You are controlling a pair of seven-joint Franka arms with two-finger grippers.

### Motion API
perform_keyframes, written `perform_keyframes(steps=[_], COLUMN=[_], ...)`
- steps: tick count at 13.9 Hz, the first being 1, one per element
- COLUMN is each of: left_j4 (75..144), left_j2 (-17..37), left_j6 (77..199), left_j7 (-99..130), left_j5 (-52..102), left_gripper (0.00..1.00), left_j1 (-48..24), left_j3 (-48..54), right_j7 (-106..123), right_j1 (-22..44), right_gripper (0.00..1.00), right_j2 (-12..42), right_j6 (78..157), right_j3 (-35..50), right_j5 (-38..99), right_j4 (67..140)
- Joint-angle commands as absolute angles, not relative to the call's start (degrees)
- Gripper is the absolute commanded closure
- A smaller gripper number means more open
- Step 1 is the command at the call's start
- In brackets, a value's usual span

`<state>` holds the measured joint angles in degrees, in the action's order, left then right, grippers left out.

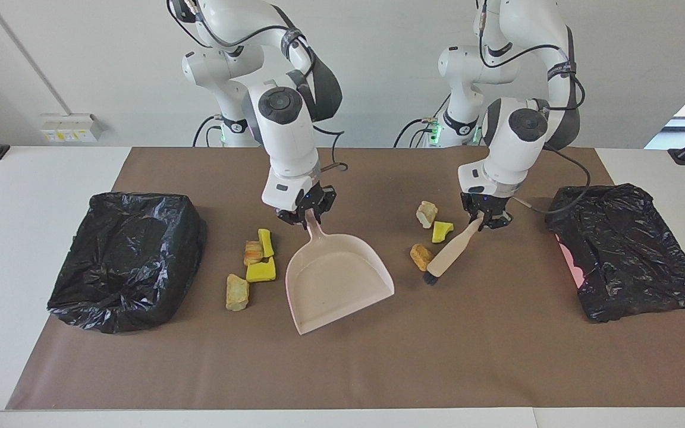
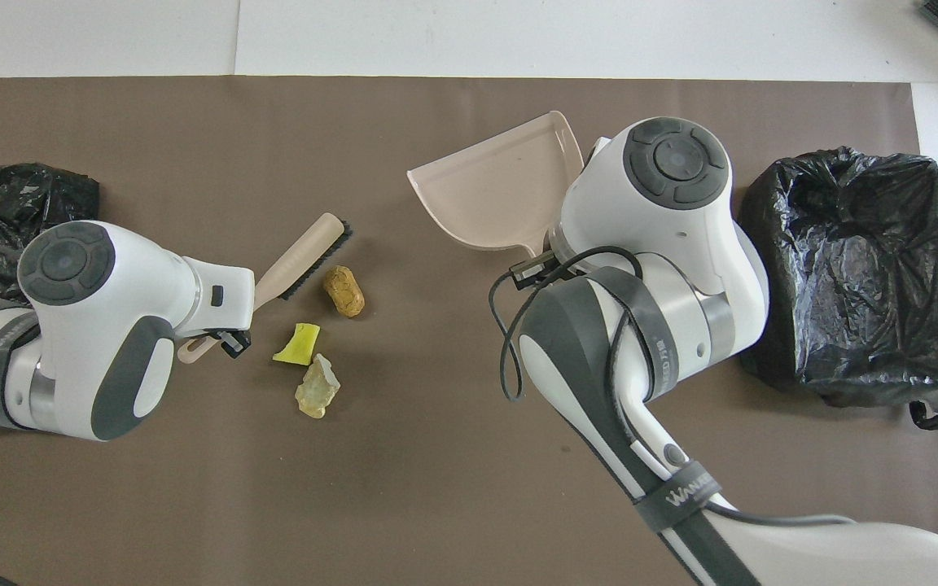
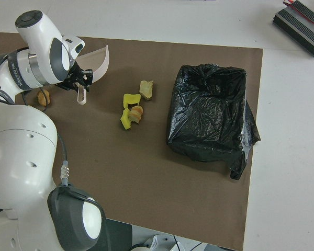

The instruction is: Sweep and dump trash in bin

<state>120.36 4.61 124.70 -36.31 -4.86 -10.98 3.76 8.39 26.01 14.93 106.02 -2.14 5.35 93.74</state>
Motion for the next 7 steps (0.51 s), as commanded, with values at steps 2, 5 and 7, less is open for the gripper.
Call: perform_keyframes(steps=[2,5,7], left_j4=[112.07,113.37,114.96], left_j2=[12.73,12.40,11.43], left_j6=[128.38,131.40,130.18], left_j7=[-40.50,-50.51,-52.03], left_j5=[-10.01,-12.04,-12.13], left_gripper=[1.00,1.00,1.00], left_j1=[-12.39,-12.13,-12.39], left_j3=[3.43,3.43,3.43], right_j7=[34.47,49.18,52.99], right_j1=[24.00,23.73,25.04], right_gripper=[1.00,1.00,1.00], right_j2=[11.61,8.71,6.17], right_j6=[104.41,106.43,107.14], right_j3=[-1.58,-1.58,-1.49], right_j5=[5.28,3.09,0.62], right_j4=[99.91,105.71,109.75])
